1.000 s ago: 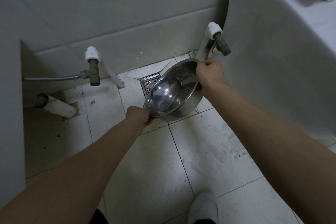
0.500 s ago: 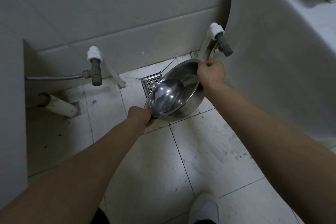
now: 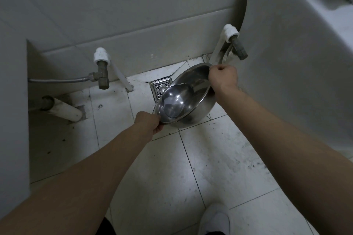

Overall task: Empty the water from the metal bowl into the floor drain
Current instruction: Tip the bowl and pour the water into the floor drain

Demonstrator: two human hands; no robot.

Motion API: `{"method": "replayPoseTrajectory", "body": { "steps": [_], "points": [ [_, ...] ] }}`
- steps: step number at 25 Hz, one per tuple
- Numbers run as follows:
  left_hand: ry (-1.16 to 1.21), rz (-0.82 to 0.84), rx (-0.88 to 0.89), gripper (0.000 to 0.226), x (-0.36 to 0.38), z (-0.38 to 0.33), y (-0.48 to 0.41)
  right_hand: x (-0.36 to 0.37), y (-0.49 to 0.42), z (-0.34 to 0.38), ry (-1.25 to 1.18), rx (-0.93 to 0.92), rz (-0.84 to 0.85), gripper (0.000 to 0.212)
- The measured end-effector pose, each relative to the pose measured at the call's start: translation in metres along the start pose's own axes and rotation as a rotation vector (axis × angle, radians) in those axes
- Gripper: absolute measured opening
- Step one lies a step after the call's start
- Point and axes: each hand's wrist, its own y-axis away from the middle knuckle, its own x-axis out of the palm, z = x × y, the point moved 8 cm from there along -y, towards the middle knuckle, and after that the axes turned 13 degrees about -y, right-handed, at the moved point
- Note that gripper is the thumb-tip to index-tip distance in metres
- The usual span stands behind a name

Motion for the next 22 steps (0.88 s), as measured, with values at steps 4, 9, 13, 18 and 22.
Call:
{"method": "replayPoseTrajectory", "body": {
  "steps": [4,9,13,18,22],
  "points": [
    [-0.003,-0.008,-0.006,0.017,-0.0006,0.0009,-0.0013,0.0017,-0.0005,-0.0009,0.002,-0.007,0.010,0.024],
    [-0.009,-0.016,-0.006,0.019,-0.0006,0.0011,-0.0039,0.0022,-0.0020,-0.0011,0.009,-0.010,0.008,0.023],
    [-0.014,-0.014,-0.014,0.017,0.0003,0.0023,-0.0049,0.0039,-0.0026,-0.0018,0.008,-0.016,0.012,0.023],
    [-0.006,-0.012,-0.016,0.019,0.0015,0.0029,-0.0064,0.0049,-0.0052,-0.0023,0.011,-0.023,0.016,0.024],
    [0.005,-0.001,-0.023,0.018,0.0034,0.0038,-0.0085,0.0052,-0.0050,-0.0014,0.019,-0.036,0.022,0.025]
  ]
}}
